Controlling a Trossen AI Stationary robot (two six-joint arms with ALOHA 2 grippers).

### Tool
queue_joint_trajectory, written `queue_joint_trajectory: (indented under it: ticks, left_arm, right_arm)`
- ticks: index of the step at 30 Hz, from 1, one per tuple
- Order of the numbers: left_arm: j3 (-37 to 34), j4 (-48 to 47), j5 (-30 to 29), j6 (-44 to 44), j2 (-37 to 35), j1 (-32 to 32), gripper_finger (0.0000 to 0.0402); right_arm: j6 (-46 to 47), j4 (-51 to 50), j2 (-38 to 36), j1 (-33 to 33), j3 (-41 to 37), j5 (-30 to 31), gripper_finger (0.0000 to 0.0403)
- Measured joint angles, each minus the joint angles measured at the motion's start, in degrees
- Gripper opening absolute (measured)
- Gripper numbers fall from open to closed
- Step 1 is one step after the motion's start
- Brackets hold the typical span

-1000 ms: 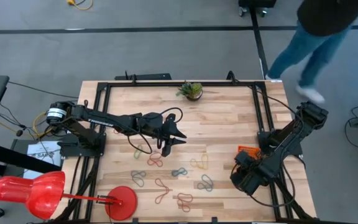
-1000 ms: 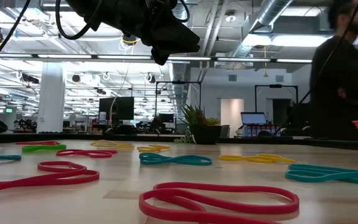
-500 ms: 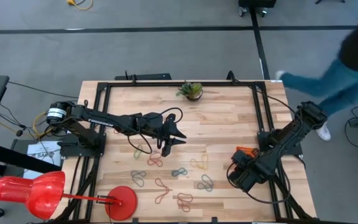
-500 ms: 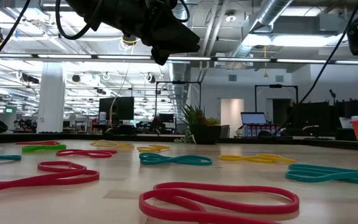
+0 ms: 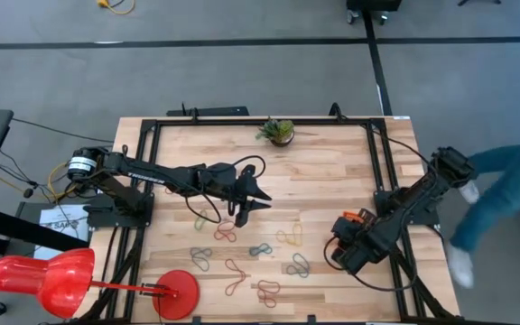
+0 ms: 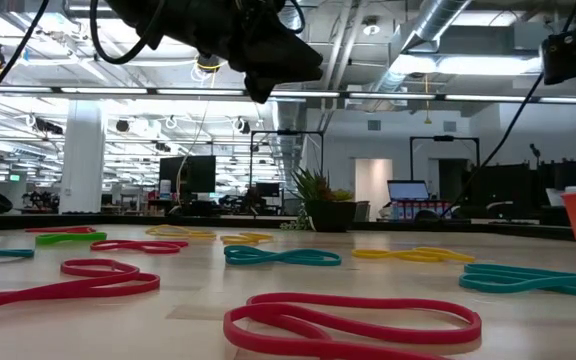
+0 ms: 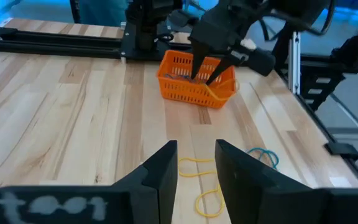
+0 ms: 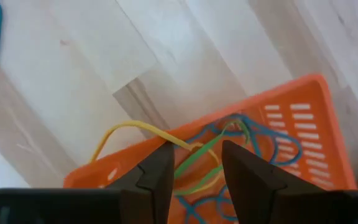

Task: Pick and place rubber bands into bin
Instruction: Put the yellow rubber band into the orange basket

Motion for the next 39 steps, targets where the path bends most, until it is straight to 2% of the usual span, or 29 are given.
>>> queue_joint_trajectory:
  ticks: [8,17,19,23,27,30,32,34,39]
  left_arm:
    - [0.0,3.7,0.0,-0.6,0.0,0.0,0.0098]
    - [0.0,4.9,0.0,-1.4,0.0,0.0,0.0098]
    - [0.0,4.9,0.1,-1.4,0.0,0.0,0.0098]
    - [0.0,4.9,0.0,-1.4,0.0,0.0,0.0098]
    - [0.0,4.8,0.0,-1.4,0.0,0.0,0.0098]
    - [0.0,4.6,0.0,-0.9,0.0,0.0,0.0098]
    - [0.0,4.6,0.0,-0.7,0.0,0.0,0.0098]
    - [0.0,4.6,0.0,-0.5,0.0,0.0,0.0098]
    - [0.0,4.7,-0.1,-0.5,0.0,0.0,0.0098]
  right_arm:
    - [-4.6,1.3,0.0,-5.1,0.0,1.2,0.0091]
    - [-4.6,1.5,0.0,-10.0,0.0,1.3,0.0007]
    - [-4.3,1.5,0.0,-10.3,0.0,1.0,0.0008]
    - [-1.8,0.8,0.0,-9.9,0.0,-3.3,0.0007]
    - [2.5,-1.0,0.0,-7.4,0.0,-7.2,0.0004]
    - [7.6,-2.4,0.0,-4.7,0.0,-7.7,0.0005]
    - [11.2,-3.0,-0.1,-2.6,0.0,-6.8,0.0002]
    - [12.9,-3.1,-0.1,-0.6,0.3,-3.4,0.0002]
    - [11.3,-3.0,-0.1,0.7,3.3,4.3,0.0002]
